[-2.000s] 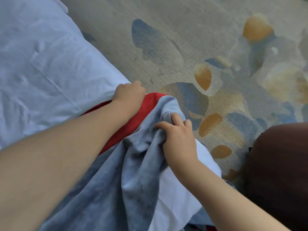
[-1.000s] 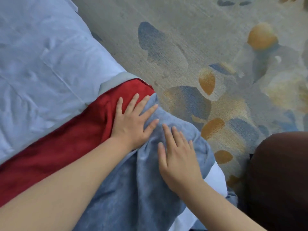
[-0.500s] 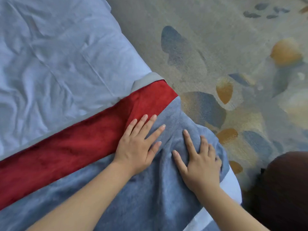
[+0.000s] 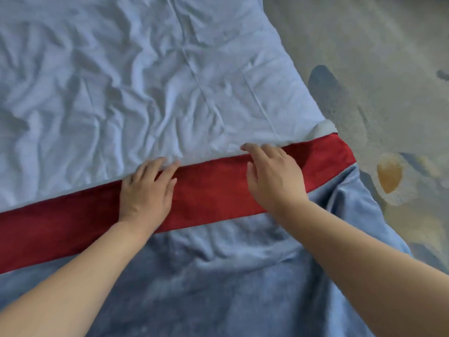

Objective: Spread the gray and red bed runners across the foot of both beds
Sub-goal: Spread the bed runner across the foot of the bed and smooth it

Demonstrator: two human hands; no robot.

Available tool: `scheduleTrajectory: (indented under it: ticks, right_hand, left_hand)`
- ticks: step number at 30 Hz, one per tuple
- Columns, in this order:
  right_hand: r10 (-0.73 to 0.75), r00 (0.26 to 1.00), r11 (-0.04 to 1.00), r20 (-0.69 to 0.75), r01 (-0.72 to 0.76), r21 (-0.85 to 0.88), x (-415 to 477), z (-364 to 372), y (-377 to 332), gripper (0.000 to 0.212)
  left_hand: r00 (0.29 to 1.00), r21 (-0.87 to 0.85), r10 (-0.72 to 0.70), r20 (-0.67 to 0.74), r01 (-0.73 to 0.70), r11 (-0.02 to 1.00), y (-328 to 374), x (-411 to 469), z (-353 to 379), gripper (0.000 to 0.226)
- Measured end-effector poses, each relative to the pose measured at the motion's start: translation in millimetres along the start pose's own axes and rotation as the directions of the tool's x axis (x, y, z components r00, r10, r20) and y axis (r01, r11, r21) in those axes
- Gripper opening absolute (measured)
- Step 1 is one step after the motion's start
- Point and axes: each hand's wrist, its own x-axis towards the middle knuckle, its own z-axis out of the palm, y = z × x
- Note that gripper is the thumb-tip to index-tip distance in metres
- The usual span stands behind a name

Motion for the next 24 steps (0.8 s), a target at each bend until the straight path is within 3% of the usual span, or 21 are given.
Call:
scheduleTrajectory:
  ticks: [2,5,9,12,14,17,19,21,24]
  right_hand:
    - [-0.020,0.988,1.000,0.154,0.020,0.004,17,14,-28,0.038]
    - [0.001,0.980,0.998,0.200,0.012,-0.067,31,35,-48,0.027]
    - [0.042,0.987,0.991,0.157,-0.020,-0.135,41,48,-55,0.021]
    - [0.050,0.987,0.974,0.150,-0.015,-0.224,47,49,-62,0.020]
    - [0.050,0.996,0.980,0.080,-0.033,-0.197,65,47,-71,0.016]
    - [-0.017,0.996,0.988,-0.085,0.003,-0.155,105,50,-88,0.003]
    - [-0.024,0.997,0.993,-0.072,0.016,-0.117,120,61,-98,0.015]
    - [0.011,0.995,0.994,0.103,0.000,-0.107,113,79,-101,0.036]
    - [0.066,0.983,0.985,0.170,-0.037,-0.166,81,98,-92,0.056]
  left_hand:
    - [0.999,0.021,-0.009,-0.046,0.010,1.000,-24,-4,-7,0.037]
    - [0.997,0.033,-0.033,-0.076,0.035,0.999,-56,-11,-11,0.033]
    - [0.993,-0.022,-0.046,-0.105,0.044,0.999,-92,-20,-10,0.016]
    - [0.988,-0.095,0.016,-0.153,-0.031,0.995,-110,-22,-9,0.010]
    - [0.984,-0.135,0.038,-0.175,-0.062,0.989,-122,-13,-12,0.006]
    - [0.971,-0.162,-0.072,-0.227,0.035,0.986,-147,19,-20,0.010]
    - [0.965,-0.137,-0.170,-0.201,0.144,0.980,-164,41,-21,0.012]
    - [0.960,-0.104,-0.269,-0.079,0.260,0.960,-168,50,-12,0.017]
    - [0.960,-0.091,-0.276,-0.042,0.271,0.958,-150,36,5,0.035]
